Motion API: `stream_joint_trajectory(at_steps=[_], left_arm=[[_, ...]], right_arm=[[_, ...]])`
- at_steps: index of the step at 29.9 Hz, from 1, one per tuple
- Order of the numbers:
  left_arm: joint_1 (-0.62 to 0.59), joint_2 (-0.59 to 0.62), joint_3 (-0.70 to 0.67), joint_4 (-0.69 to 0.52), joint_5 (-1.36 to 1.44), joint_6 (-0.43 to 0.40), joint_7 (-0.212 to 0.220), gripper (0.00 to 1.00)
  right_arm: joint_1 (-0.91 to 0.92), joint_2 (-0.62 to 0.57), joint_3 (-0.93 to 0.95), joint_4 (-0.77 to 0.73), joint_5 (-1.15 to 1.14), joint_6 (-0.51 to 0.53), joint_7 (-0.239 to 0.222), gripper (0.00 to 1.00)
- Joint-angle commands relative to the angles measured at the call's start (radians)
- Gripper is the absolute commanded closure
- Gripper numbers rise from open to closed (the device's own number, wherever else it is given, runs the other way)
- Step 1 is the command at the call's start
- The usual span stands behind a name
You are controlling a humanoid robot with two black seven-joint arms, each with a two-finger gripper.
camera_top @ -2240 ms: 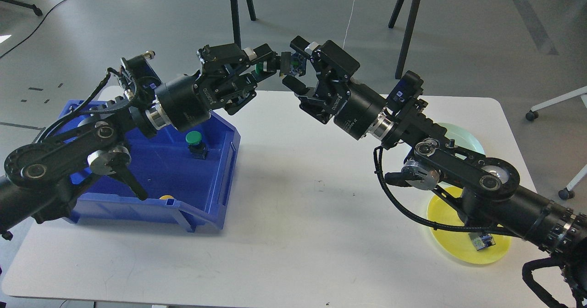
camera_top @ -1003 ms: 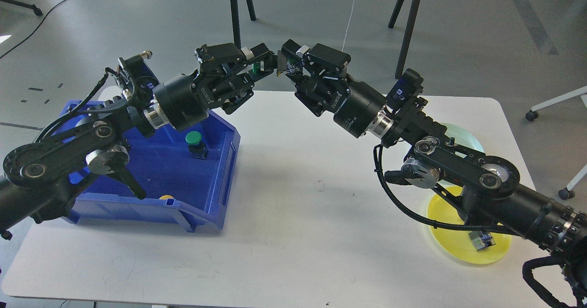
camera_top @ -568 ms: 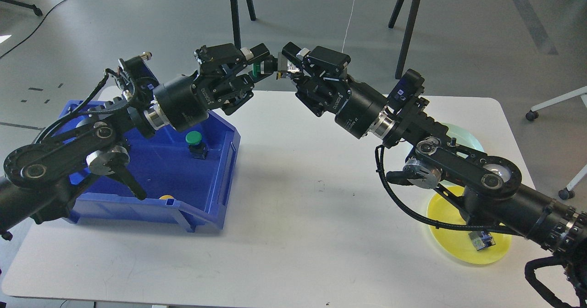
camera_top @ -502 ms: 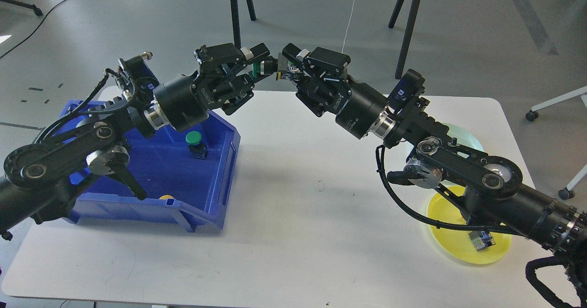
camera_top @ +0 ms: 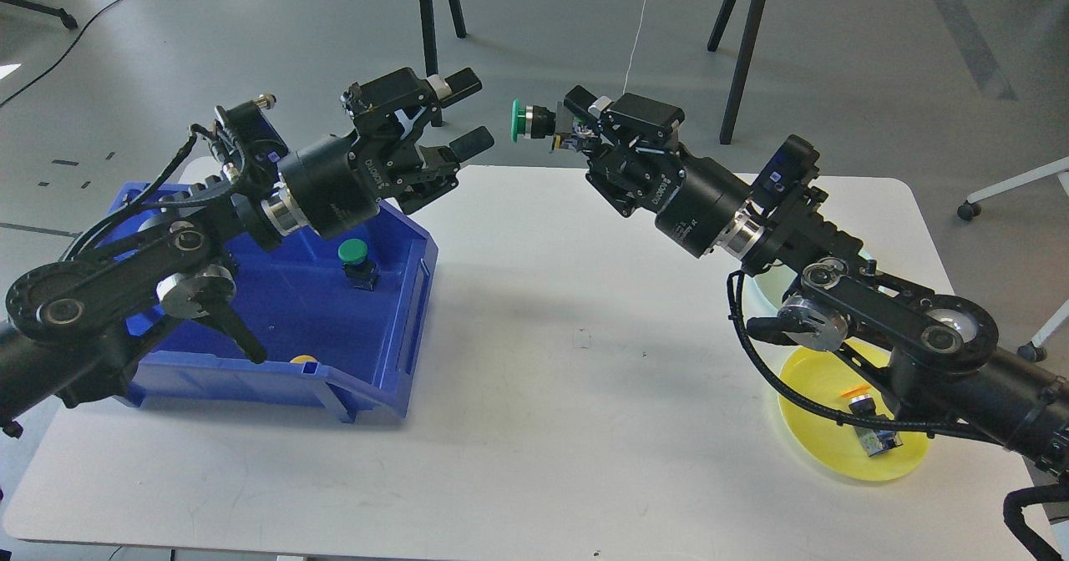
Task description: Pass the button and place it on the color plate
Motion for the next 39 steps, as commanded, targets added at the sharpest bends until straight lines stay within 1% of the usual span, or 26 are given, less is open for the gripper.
stream_joint_trajectory(at_steps=[1, 2, 6, 8, 10, 12, 14, 15, 17, 19, 23, 30, 31, 32, 36, 39], left_arm=[[0.002, 0.000, 0.000, 0.000, 0.000, 0.000, 0.000, 0.21], [0.002, 0.000, 0.000, 0.000, 0.000, 0.000, 0.000, 0.21], [0.002, 0.000, 0.000, 0.000, 0.000, 0.000, 0.000, 0.21], [0.002, 0.000, 0.000, 0.000, 0.000, 0.000, 0.000, 0.21], [0.002, 0.000, 0.000, 0.000, 0.000, 0.000, 0.000, 0.21], [0.002, 0.000, 0.000, 0.000, 0.000, 0.000, 0.000, 0.21], [0.002, 0.000, 0.000, 0.000, 0.000, 0.000, 0.000, 0.21], [0.002, 0.000, 0.000, 0.000, 0.000, 0.000, 0.000, 0.21], [0.002, 0.000, 0.000, 0.000, 0.000, 0.000, 0.000, 0.20], [0.002, 0.000, 0.000, 0.000, 0.000, 0.000, 0.000, 0.20], [0.002, 0.000, 0.000, 0.000, 0.000, 0.000, 0.000, 0.20], [0.005, 0.000, 0.000, 0.000, 0.000, 0.000, 0.000, 0.20], [0.005, 0.000, 0.000, 0.000, 0.000, 0.000, 0.000, 0.20], [0.005, 0.000, 0.000, 0.000, 0.000, 0.000, 0.000, 0.20], [0.005, 0.000, 0.000, 0.000, 0.000, 0.000, 0.000, 0.19], [0.006, 0.000, 0.000, 0.000, 0.000, 0.000, 0.000, 0.19]], right_arm=[[-0.097, -0.083, 0.095, -0.014, -0.004, -0.066, 0.000, 0.86], [-0.113, -0.102, 0.100, -0.025, -0.012, -0.106, 0.000, 0.86], [-0.151, -0.188, 0.049, -0.068, -0.016, -0.352, -0.001, 0.86], [-0.168, -0.196, 0.000, -0.092, -0.016, -0.466, -0.007, 0.87], [-0.176, -0.191, -0.061, -0.144, -0.016, -0.584, -0.034, 0.87], [-0.176, -0.182, -0.115, -0.222, -0.010, -0.654, -0.061, 0.87], [-0.176, -0.180, -0.141, -0.299, -0.003, -0.654, -0.073, 0.87], [-0.176, -0.177, -0.147, -0.328, -0.003, -0.654, -0.085, 0.87], [-0.176, -0.171, -0.160, -0.374, -0.003, -0.654, -0.125, 0.87], [-0.176, -0.169, -0.179, -0.397, -0.003, -0.654, -0.145, 0.86], [-0.161, -0.119, -0.239, -0.453, -0.003, -0.654, -0.150, 0.84], [-0.116, -0.015, -0.275, -0.575, -0.003, -0.654, -0.164, 0.78], [-0.115, -0.001, -0.279, -0.592, -0.003, -0.654, -0.164, 0.74], [-0.113, 0.010, -0.281, -0.601, -0.003, -0.654, -0.164, 0.67], [-0.112, 0.022, -0.279, -0.603, -0.001, -0.654, -0.164, 0.46], [-0.112, 0.022, -0.279, -0.597, 0.001, -0.654, -0.164, 0.42]])
